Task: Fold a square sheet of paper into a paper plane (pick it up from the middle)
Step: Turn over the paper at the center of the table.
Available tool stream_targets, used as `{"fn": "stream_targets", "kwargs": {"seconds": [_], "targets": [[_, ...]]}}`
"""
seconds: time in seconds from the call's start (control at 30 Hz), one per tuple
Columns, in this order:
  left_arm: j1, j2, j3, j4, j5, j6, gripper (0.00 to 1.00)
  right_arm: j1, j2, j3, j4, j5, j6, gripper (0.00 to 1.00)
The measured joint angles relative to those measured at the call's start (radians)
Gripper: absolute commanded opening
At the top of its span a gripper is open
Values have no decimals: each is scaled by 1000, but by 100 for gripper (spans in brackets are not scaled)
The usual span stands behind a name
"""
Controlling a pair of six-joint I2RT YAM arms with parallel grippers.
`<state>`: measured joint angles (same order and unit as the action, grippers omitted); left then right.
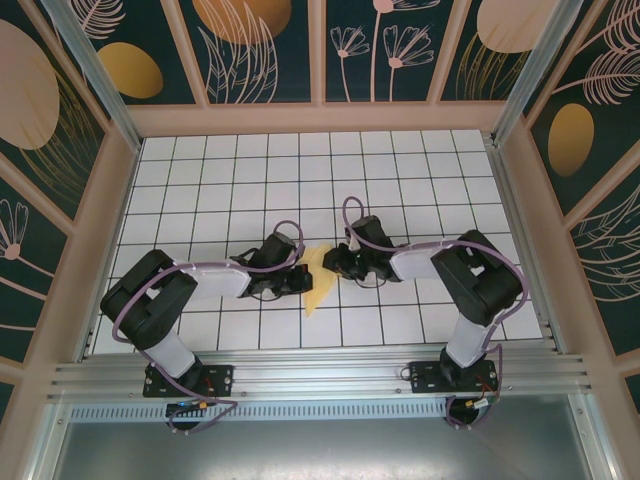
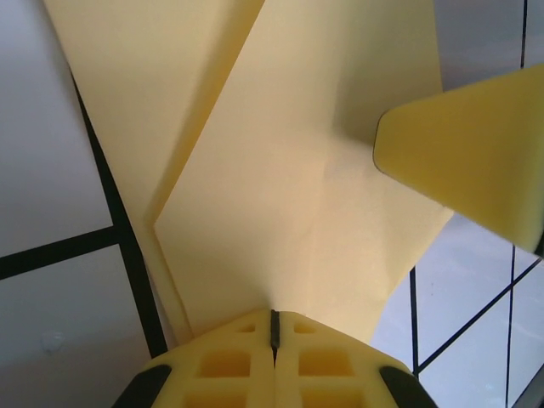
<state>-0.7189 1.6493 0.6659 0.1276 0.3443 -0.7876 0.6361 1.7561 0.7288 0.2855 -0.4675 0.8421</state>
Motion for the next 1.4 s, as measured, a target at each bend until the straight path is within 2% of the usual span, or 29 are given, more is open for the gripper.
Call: {"fn": "stream_targets", "kwargs": {"seconds": [0.53,0.9,1.03,1.1,1.23,1.4], "targets": [[0,-13,-68,106,88,-29,5,-34,74,63,2,-155,-159,28],[0,-26,-74,116,97,-30,7,-36,115,104,-13,-190,-212,7],[0,-71,-89,130,97,-45,15,-37,106,104,-32,-188,-212,6],[0,-101,-98,145,95,-56,17,-38,82,104,-58,-179,-212,6],[0,-193,-120,176,83,-81,28,-38,-18,104,-133,-121,-217,6],[0,-367,-146,176,-3,-90,33,-40,-159,135,-320,57,-238,7]]}}
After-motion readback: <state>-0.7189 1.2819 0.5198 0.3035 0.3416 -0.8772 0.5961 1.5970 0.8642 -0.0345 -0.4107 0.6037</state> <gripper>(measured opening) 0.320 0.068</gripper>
